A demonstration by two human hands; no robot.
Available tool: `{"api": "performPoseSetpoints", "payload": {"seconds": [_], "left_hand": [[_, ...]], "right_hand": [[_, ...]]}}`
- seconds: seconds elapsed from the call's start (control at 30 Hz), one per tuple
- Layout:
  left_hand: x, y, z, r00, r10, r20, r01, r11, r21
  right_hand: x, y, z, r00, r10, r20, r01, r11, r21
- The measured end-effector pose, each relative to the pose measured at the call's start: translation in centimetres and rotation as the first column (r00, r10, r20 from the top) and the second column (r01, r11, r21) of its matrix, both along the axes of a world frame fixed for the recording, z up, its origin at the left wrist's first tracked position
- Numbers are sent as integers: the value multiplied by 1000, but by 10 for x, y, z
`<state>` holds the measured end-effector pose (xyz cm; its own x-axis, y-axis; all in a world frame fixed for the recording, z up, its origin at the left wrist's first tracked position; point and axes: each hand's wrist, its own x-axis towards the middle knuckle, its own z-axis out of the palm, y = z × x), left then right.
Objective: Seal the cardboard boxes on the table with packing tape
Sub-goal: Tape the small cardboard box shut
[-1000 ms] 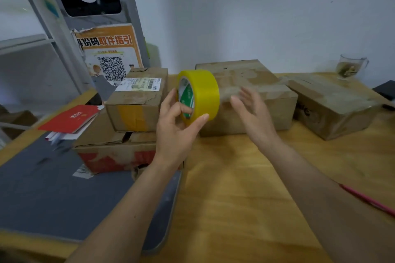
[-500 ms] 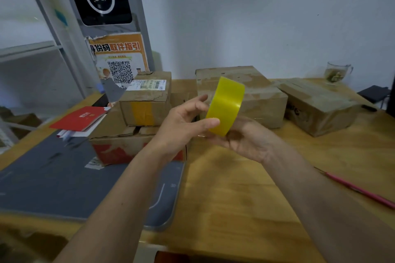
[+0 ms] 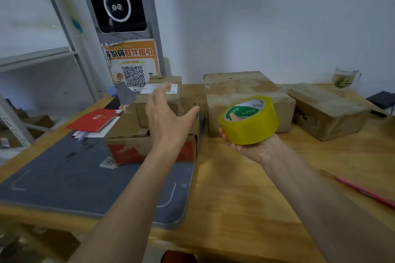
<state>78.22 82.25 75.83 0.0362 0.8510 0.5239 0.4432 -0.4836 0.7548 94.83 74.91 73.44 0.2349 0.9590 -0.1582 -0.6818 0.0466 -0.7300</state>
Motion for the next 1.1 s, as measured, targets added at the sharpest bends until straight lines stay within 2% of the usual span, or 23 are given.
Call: {"api": "performPoseSetpoints", "payload": {"seconds": [0.03, 0.1, 0.2, 0.27, 0.37, 0.47, 0.53, 0.63, 0.7, 0.77, 0.83, 0.93, 1.0, 1.1], "left_hand": [[0, 7, -2, 993, 106, -45, -105, 994, 25], [-2, 26, -5, 966, 216, -139, -224, 974, -38], [-5, 52, -10, 945, 239, -221, -286, 935, -210], [-7, 62, -13, 951, 237, -198, -285, 921, -266], [-13, 67, -19, 967, 254, 15, -244, 942, -230], [-12, 55, -19, 941, 134, 310, -90, 984, -151], [-7, 39, -13, 887, 31, 461, 27, 992, -120], [6, 12, -1, 721, -75, 689, 254, 954, -162], [18, -5, 4, 643, -96, 760, 389, 896, -216], [32, -20, 6, 544, -149, 826, 564, 794, -228], [45, -35, 4, 460, -140, 877, 707, 656, -266], [63, -53, -1, 337, 58, 940, 862, 382, -333], [71, -62, -7, 346, 180, 921, 889, 251, -383], [80, -74, -24, 419, 265, 868, 862, 183, -472]], "right_hand": [[-2, 2, 0, 1000, 9, -16, -9, 1000, 22], [-10, 3, 2, 999, 24, -33, -23, 999, 23], [-17, 2, 0, 996, 38, -75, -37, 999, 8], [-18, -1, -2, 995, 42, -87, -43, 999, -7], [-11, -6, -4, 994, 14, -107, -18, 999, -38], [-2, -12, -2, 990, -34, -140, 28, 998, -49], [4, -12, -1, 980, -80, -182, 69, 995, -68], [16, -14, -1, 960, -146, -241, 137, 989, -53], [21, -20, 5, 950, -171, -262, 171, 985, -24], [29, -28, 10, 943, -186, -275, 198, 980, 14], [38, -37, 14, 934, -210, -290, 231, 972, 42], [52, -52, 16, 913, -251, -322, 283, 957, 58], [59, -62, 14, 904, -269, -331, 304, 951, 58], [63, -75, 6, 906, -286, -313, 309, 951, 23]]}}
